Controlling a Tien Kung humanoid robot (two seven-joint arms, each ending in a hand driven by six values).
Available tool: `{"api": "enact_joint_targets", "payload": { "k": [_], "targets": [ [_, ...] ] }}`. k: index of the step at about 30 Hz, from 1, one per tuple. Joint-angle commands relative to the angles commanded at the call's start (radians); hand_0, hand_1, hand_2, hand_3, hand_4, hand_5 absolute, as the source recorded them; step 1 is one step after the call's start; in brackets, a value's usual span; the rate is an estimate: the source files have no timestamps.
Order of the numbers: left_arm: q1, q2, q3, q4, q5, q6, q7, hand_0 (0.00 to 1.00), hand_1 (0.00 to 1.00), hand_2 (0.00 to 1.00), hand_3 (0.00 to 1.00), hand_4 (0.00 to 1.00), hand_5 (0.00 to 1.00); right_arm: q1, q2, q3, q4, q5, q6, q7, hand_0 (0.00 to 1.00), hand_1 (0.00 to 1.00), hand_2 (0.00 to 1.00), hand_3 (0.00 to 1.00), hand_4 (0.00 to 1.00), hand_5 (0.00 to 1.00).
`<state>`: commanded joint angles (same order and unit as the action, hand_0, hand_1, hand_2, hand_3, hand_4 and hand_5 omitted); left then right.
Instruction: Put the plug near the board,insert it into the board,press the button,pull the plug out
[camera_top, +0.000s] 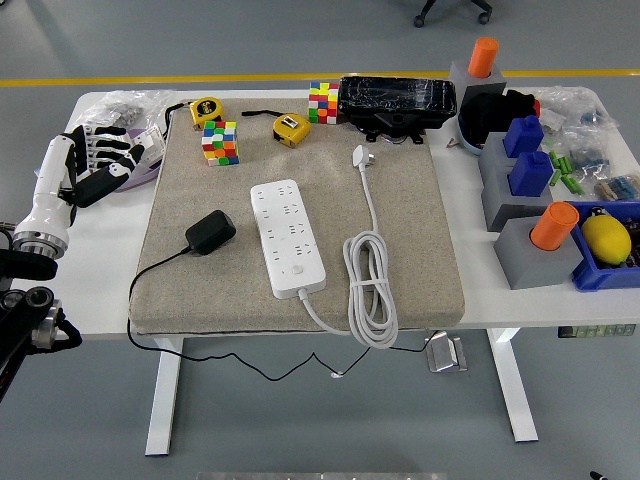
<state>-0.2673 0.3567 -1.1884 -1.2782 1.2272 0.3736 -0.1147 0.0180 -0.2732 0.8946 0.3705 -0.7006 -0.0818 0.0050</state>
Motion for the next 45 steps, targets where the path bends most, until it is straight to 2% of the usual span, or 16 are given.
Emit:
{"api": "enact_joint_targets", "payload": {
  "k": [27, 45],
  "targets": [
    [0.002, 0.003, 0.012, -0.003, -0.001, -0.002, 0.0, 0.462, 0.499, 0.545, 0.594, 0.795, 0.319, -0.006, -0.006, 0.005, 0.002, -0.001, -0.001, 0.001, 0.603, 0.626, 0.626, 0.55, 0.937, 0.485],
    [0.009, -0.007, 0.014, -0.005, 0.001, -0.005, 0.003, 0.462, 0.5, 0.544, 0.595, 0.796, 0.322, -0.017, -0.011, 0.014, 0.001, -0.001, -0.001, -0.002, 0.606, 0.625, 0.63, 0.551, 0.939, 0.485]
  ]
}}
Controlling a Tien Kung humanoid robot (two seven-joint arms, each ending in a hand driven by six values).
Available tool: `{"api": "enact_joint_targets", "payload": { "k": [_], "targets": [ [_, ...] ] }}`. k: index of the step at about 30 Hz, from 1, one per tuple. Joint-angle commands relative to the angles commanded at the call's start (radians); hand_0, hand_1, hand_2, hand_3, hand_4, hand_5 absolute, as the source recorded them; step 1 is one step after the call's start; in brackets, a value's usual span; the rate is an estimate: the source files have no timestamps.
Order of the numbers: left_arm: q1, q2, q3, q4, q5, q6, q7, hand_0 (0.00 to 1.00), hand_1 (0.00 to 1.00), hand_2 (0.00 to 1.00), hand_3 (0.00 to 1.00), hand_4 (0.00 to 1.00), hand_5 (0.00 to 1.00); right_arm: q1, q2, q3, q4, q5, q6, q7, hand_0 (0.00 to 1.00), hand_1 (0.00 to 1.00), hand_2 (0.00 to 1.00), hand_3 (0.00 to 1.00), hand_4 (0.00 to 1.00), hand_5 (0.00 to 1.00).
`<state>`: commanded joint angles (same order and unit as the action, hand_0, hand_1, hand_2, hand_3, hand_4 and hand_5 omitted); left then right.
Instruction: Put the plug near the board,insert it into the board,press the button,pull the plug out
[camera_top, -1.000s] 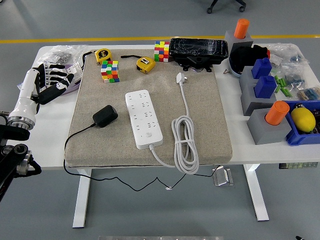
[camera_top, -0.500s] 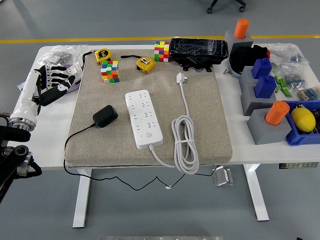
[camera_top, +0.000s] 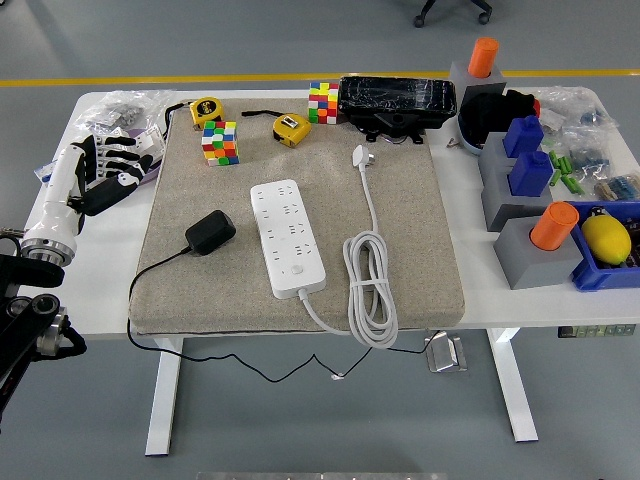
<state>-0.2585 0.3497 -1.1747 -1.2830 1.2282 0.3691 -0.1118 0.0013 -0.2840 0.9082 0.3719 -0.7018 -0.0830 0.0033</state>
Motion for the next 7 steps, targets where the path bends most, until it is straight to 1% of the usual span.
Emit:
{"api": "enact_joint_targets", "payload": {
  "k": [7],
  "targets": [
    [-0.007, 0.004, 0.005, -0.005, -0.001, -0.001, -0.001, 0.462, 0.498, 0.545, 0.595, 0.796, 0.321, -0.005, -0.004, 0.014, 0.003, -0.004, -0.001, 0.0, 0.602, 0.626, 0.629, 0.55, 0.939, 0.486]
  ]
}}
